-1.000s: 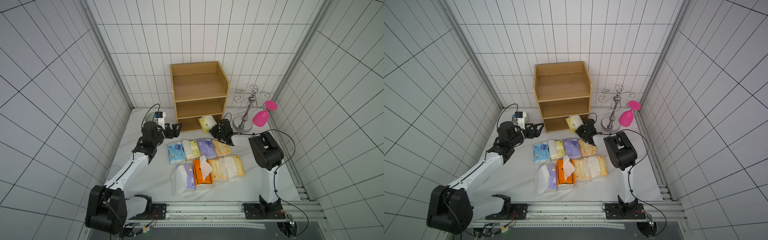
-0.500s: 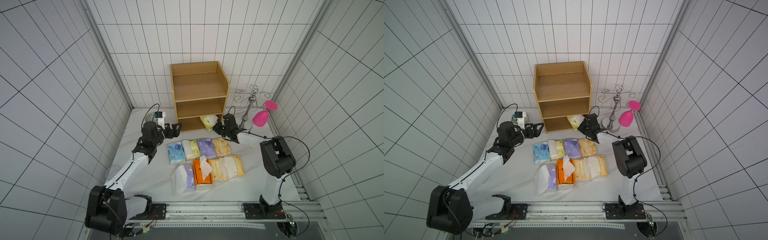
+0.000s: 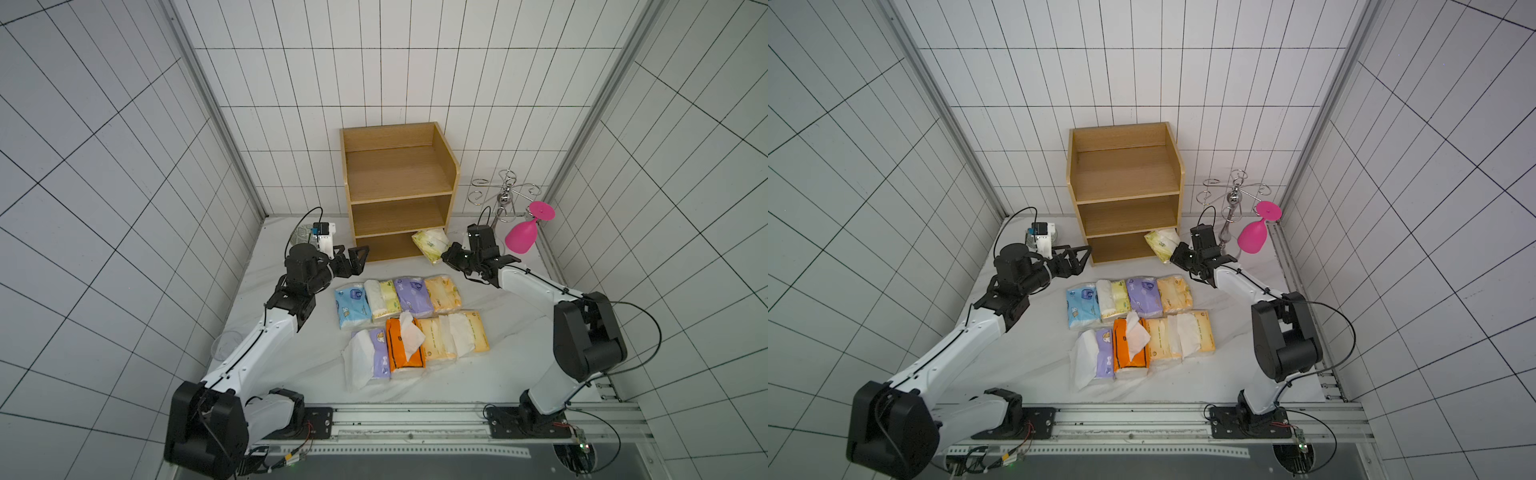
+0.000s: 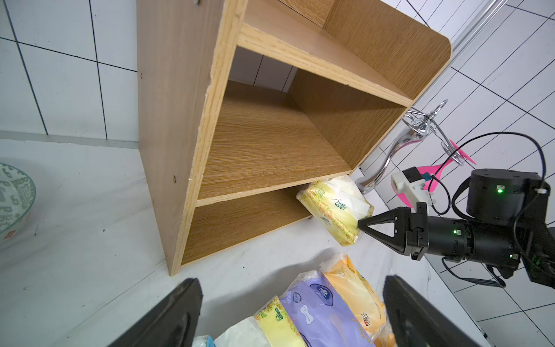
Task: Remove the tissue boxes from the shelf
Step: Pick up a box of tissues from the shelf, then place the box of tissues at the center of the board.
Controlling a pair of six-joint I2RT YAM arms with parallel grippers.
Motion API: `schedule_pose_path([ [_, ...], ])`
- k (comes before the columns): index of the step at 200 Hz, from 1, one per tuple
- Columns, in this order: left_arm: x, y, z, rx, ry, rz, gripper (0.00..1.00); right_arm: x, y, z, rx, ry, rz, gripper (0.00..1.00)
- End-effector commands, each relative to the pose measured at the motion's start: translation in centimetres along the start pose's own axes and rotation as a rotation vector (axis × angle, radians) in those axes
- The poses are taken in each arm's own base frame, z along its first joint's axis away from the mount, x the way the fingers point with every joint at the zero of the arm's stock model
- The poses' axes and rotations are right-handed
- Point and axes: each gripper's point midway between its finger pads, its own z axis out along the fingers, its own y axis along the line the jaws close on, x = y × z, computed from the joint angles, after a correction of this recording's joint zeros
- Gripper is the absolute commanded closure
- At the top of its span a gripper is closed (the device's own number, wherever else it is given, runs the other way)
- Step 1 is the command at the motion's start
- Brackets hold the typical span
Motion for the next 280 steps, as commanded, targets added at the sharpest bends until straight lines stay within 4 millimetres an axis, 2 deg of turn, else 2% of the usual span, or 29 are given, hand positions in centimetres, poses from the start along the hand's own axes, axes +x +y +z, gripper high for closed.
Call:
schedule_pose_path([
  [1, -1.4, -1.2, -0.4, 0.004, -0.031, 0.015, 0.02, 1.2, -0.7, -2.3, 0.002, 0.039, -0.026, 1.00],
  [25, -1.2, -2.0, -0.3, 0.012, -0.031, 0.018, 0.02, 1.5, -2.0, -4.4, 0.036, 0.027, -0.020, 1.00],
  [60, -1.0, -2.9, -0.4, 0.025, -0.031, 0.024, 0.02, 1.8, -5.2, -7.2, 0.082, -0.013, 0.027, 1.00],
  [88, -1.1, -3.6, -0.6, 0.033, -0.035, 0.029, 0.02, 2.4, -7.5, -8.6, 0.113, -0.032, 0.062, 1.00],
  [123, -1.1, -4.0, -1.0, 0.033, -0.037, 0.034, 0.02, 3.9, -10.4, -9.0, 0.181, -0.022, 0.088, 1.00],
  [149, -1.0, -3.9, -1.4, 0.026, -0.042, 0.041, 0.02, 4.2, -12.3, -9.2, 0.220, -0.035, 0.112, 1.00],
  [196, -1.0, -4.0, -1.5, 0.028, -0.041, 0.040, 0.02, 5.1, -14.0, -8.6, 0.233, -0.023, 0.150, 1.00],
  [202, -1.0, -4.1, -1.5, 0.029, -0.041, 0.041, 0.02, 5.3, -14.0, -8.5, 0.225, -0.017, 0.153, 0.89],
  [212, -0.8, -4.0, -1.4, 0.028, -0.036, 0.041, 0.02, 5.5, -13.7, -8.5, 0.211, -0.010, 0.160, 0.64],
  [227, -0.7, -4.0, -1.4, 0.027, -0.032, 0.040, 0.02, 5.4, -13.4, -9.1, 0.204, -0.026, 0.160, 0.44],
  [253, -0.5, -3.7, -1.4, 0.013, -0.032, 0.042, 0.02, 3.8, -13.2, -11.2, 0.244, -0.104, 0.135, 0.33],
  [280, -0.5, -3.3, -1.9, -0.012, -0.044, 0.048, 0.02, 1.1, -14.0, -12.7, 0.274, -0.154, 0.141, 0.32],
])
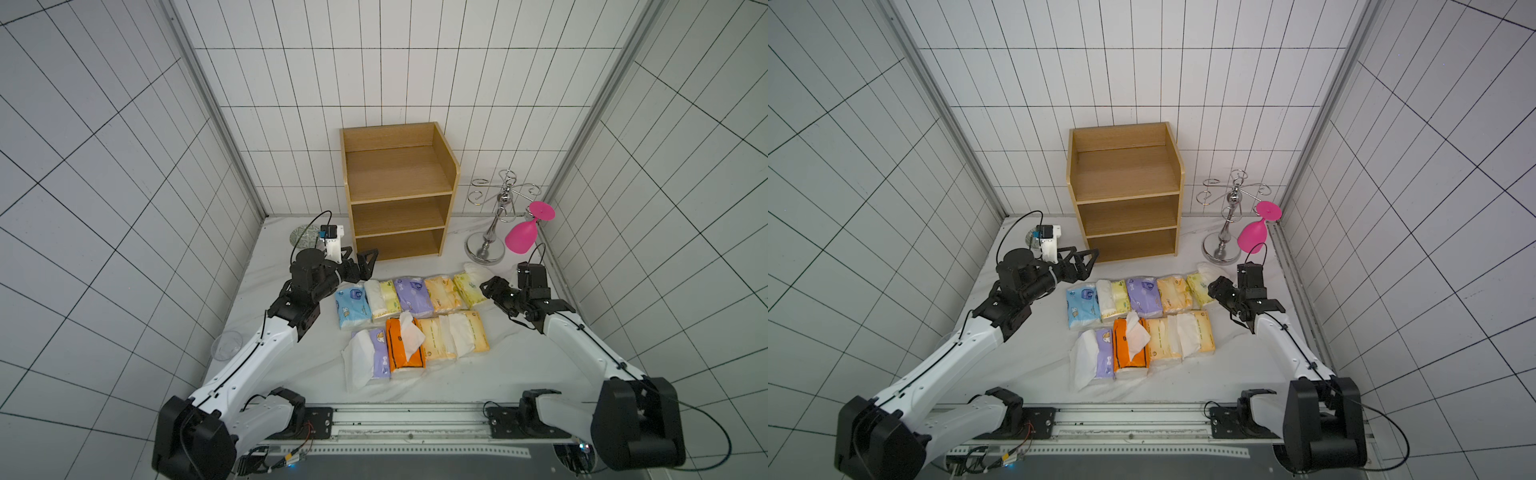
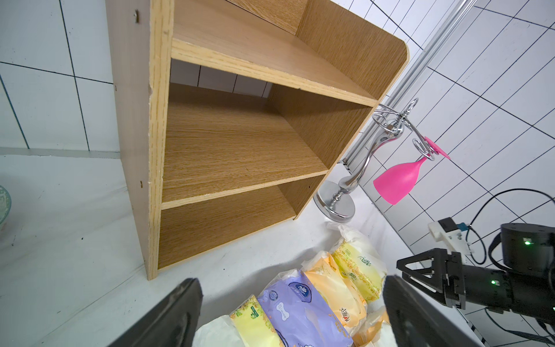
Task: Remove the tissue boxes from the shelf
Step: Place the box of tissues at the center of the board.
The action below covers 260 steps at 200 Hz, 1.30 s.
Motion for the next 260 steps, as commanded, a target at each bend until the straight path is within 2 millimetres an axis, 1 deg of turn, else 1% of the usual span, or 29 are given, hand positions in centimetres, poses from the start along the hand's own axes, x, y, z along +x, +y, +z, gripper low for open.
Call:
schedule_pose_path([
  [1, -0.3, 0.2, -0.7, -0.025, -0.019, 0.021, 0.02, -2.8, -1.2, -1.0, 0.056, -0.053, 0.007, 0.32],
  [17, -0.4, 0.2, -0.9, -0.030, -0.026, 0.024, 0.02, -4.4, -2.3, -0.1, 0.068, -0.041, 0.029, 0.32],
  [31, -0.5, 0.1, -1.1, -0.030, -0.028, 0.022, 0.02, -5.1, -3.0, 1.6, 0.062, 0.005, 0.037, 0.32],
  [37, -0.5, 0.1, -1.2, -0.029, -0.028, 0.023, 0.02, -5.3, -2.9, 2.3, 0.050, 0.027, 0.030, 0.32],
  [50, -0.3, 0.2, -1.2, -0.033, -0.025, 0.024, 0.02, -5.1, -2.8, 4.1, 0.022, 0.082, 0.018, 0.32],
  [63, -0.2, 0.4, -1.3, -0.042, -0.022, 0.032, 0.01, -4.9, -2.0, 5.4, -0.037, 0.113, -0.001, 0.33],
  [79, 0.1, 0.8, -1.2, -0.064, -0.014, 0.040, 0.02, -4.8, -2.1, 6.3, -0.051, 0.129, -0.003, 0.33],
  [94, 0.2, 1.2, -1.3, -0.082, -0.011, 0.047, 0.02, -4.3, -2.4, 6.7, -0.048, 0.142, -0.001, 0.35],
  [135, -0.2, 1.3, -1.3, -0.092, -0.020, 0.050, 0.02, -1.9, -3.2, 6.9, -0.052, 0.173, 0.004, 0.43],
  [165, -0.5, 1.4, -1.4, -0.102, -0.028, 0.043, 0.02, 0.0, -2.4, 6.9, -0.067, 0.202, -0.029, 0.50],
  [211, -0.9, 2.1, -2.1, -0.159, -0.038, 0.042, 0.02, 1.9, -1.3, 6.6, -0.082, 0.222, -0.073, 0.52],
  [224, -1.0, 2.4, -2.4, -0.184, -0.038, 0.042, 0.02, 2.1, -1.2, 6.3, -0.081, 0.215, -0.085, 0.50],
  [237, -1.0, 3.2, -2.8, -0.227, -0.041, 0.042, 0.02, 1.8, -1.2, 5.7, -0.068, 0.198, -0.097, 0.45],
  [248, -1.2, 4.4, -3.3, -0.277, -0.048, 0.029, 0.01, 1.2, -1.4, 5.0, -0.039, 0.173, -0.114, 0.38],
  [260, -1.5, 6.3, -4.1, -0.352, -0.067, -0.004, 0.01, 0.2, -1.6, 4.0, 0.003, 0.128, -0.136, 0.30],
])
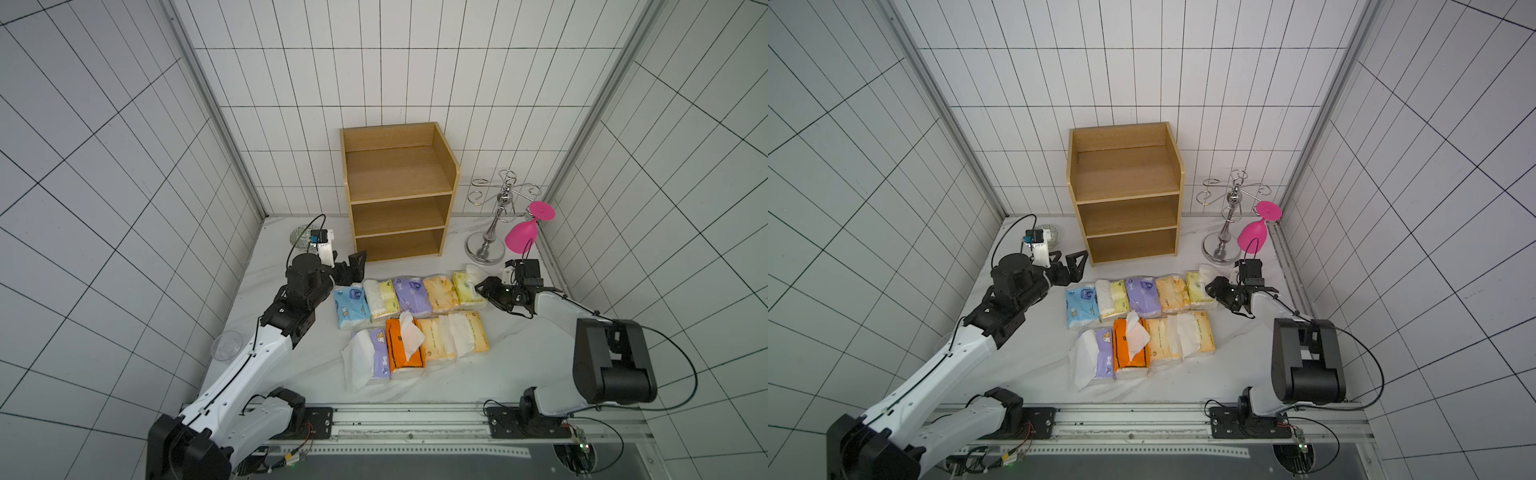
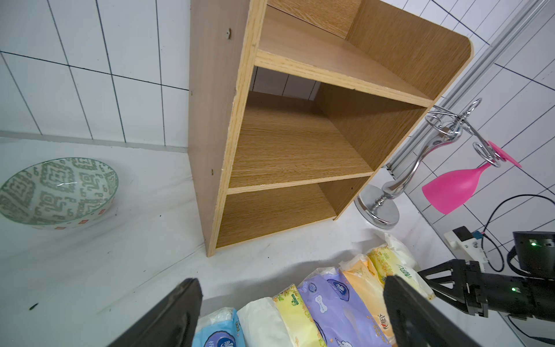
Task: Remove the tissue boxes from the shelf
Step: Place the box of tissues at the center of the board, then reset both arms
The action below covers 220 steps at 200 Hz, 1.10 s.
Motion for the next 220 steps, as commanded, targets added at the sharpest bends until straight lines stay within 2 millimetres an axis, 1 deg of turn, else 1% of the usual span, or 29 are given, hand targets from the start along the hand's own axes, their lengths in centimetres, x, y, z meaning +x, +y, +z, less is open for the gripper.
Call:
schedule_pose_path([
  [1, -1.3, 3.3, -1.0, -0.144, -0.039, -0.034, 0.01, -0.5, -0.5, -2.0, 0.079, -0.058, -0.047, 0.30],
  [13, -1.4, 5.6, -1.4, -0.212, -0.051, -0.065, 0.01, -1.7, -0.8, -3.7, 0.127, -0.133, -0.062, 0.20],
  [17, -1.5, 6.4, -1.5, -0.236, -0.054, -0.077, 0.01, -2.2, -0.9, -4.3, 0.144, -0.166, -0.067, 0.13],
  [20, -1.5, 7.2, -1.7, -0.258, -0.058, -0.086, 0.01, -2.6, -1.0, -4.7, 0.158, -0.189, -0.070, 0.04],
  [22, -1.5, 7.7, -1.8, -0.274, -0.062, -0.093, 0.01, -3.0, -1.1, -5.2, 0.171, -0.211, -0.072, 0.00],
  [40, -1.3, 11.7, -3.0, -0.388, -0.102, -0.143, 0.01, -5.4, -2.0, -8.5, 0.282, -0.372, -0.103, 0.01],
  [58, -1.0, 14.6, -4.2, -0.474, -0.187, -0.136, 0.02, -7.6, -3.1, -11.6, 0.401, -0.530, -0.159, 0.01],
  [73, -0.6, 16.5, -5.2, -0.549, -0.259, -0.109, 0.02, -8.8, -3.6, -12.9, 0.457, -0.606, -0.248, 0.01],
  [88, 0.1, 17.3, -5.1, -0.568, -0.295, -0.037, 0.01, -9.6, -4.7, -13.7, 0.511, -0.640, -0.277, 0.01],
  [103, 1.3, 19.1, -5.0, -0.650, -0.287, -0.022, 0.01, -10.1, -5.9, -13.3, 0.530, -0.668, -0.271, 0.01],
  [123, 3.5, 21.3, -4.3, -0.744, -0.215, 0.004, 0.02, -10.6, -7.6, -12.7, 0.574, -0.717, -0.278, 0.01],
  [141, 5.2, 22.3, -3.3, -0.763, -0.178, 0.016, 0.02, -10.7, -8.6, -11.5, 0.583, -0.735, -0.288, 0.01],
  [150, 5.6, 22.6, -3.1, -0.764, -0.200, 0.010, 0.02, -10.8, -8.9, -11.0, 0.575, -0.754, -0.294, 0.01],
  [156, 6.1, 22.8, -3.0, -0.763, -0.208, 0.012, 0.02, -10.8, -9.0, -10.6, 0.567, -0.769, -0.301, 0.01],
  [165, 6.3, 23.0, -2.8, -0.757, -0.236, 0.016, 0.02, -10.8, -9.2, -10.1, 0.560, -0.790, -0.314, 0.01],
  [175, 6.1, 23.2, -2.7, -0.761, -0.269, 0.025, 0.02, -10.8, -9.4, -9.7, 0.543, -0.808, -0.300, 0.01],
  [195, 5.8, 22.7, -1.3, -0.699, -0.271, 0.070, 0.02, -10.5, -9.5, -8.4, 0.511, -0.796, -0.328, 0.01],
  [208, 6.3, 23.1, -0.5, -0.696, -0.266, 0.083, 0.02, -10.3, -9.9, -7.7, 0.508, -0.806, -0.328, 0.01],
  [220, 6.7, 23.6, -0.2, -0.700, -0.278, 0.081, 0.02, -10.0, -9.7, -7.4, 0.484, -0.820, -0.353, 0.01],
])
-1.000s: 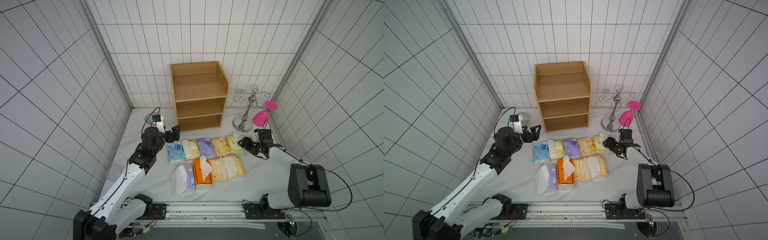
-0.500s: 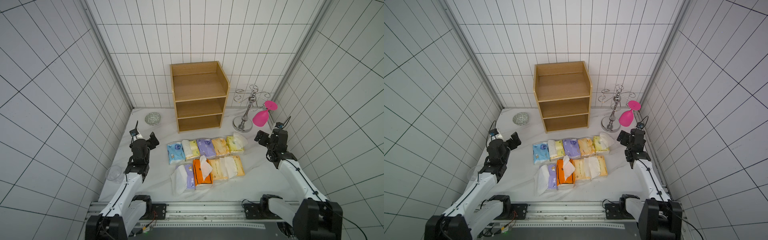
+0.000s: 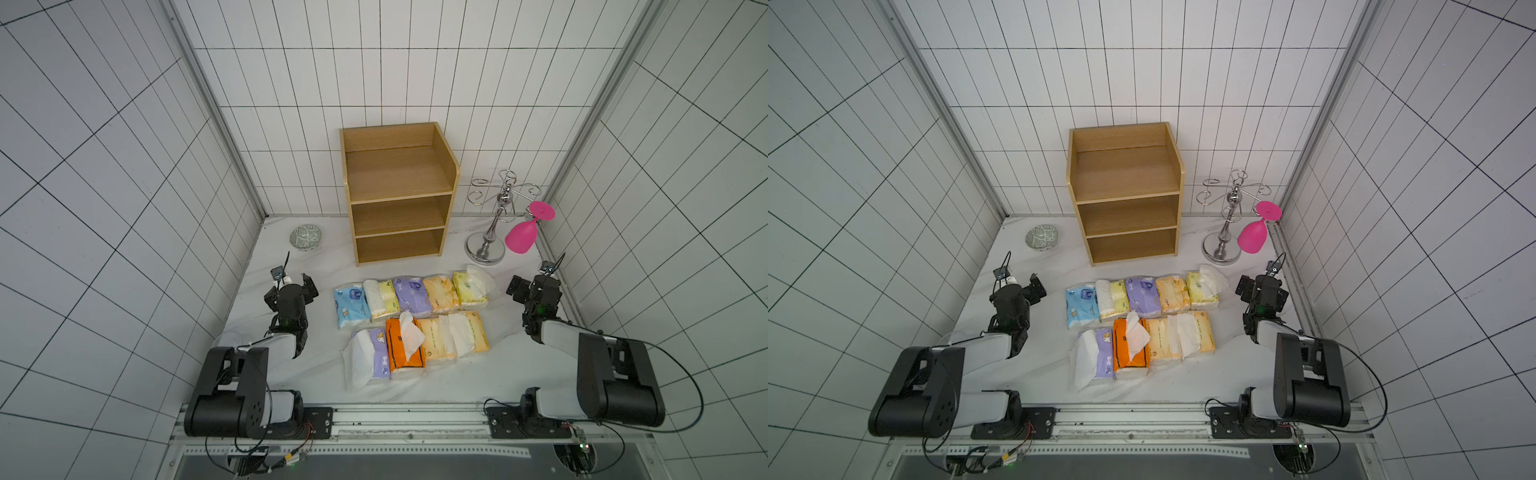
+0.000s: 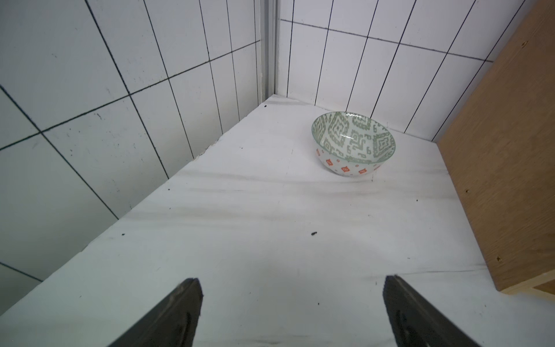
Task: Remove the tissue boxes from the shelf
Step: Reset both arms
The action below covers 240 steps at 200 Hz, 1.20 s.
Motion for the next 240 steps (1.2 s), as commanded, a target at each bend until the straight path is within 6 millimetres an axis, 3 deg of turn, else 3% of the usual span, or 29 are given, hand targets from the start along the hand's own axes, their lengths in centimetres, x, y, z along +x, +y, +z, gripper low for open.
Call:
schedule_pose_path([
  [1, -2.2, -0.8, 0.7, 0.036, -0.124, -0.013, 0.02, -1.0, 0.4, -0.1, -0.041, -0.111, -0.001, 0.01],
  [16, -1.1, -1.1, 1.2, 0.054, -0.114, 0.000, 0.02, -0.7, 0.5, 0.0, -0.046, -0.137, 0.007, 0.01],
  [41, -1.3, -1.7, 1.9, 0.077, -0.139, 0.017, 0.01, -0.3, 0.7, 0.1, -0.061, -0.128, -0.003, 0.01],
  [71, -0.5, -2.9, 3.5, 0.087, 0.001, 0.067, 0.02, -0.3, 1.0, 0.1, -0.074, -0.126, -0.012, 0.01],
  [240, -0.6, -2.9, 3.4, 0.096, -0.007, 0.064, 0.02, -0.3, 1.7, 1.0, -0.042, -0.079, -0.065, 0.01],
])
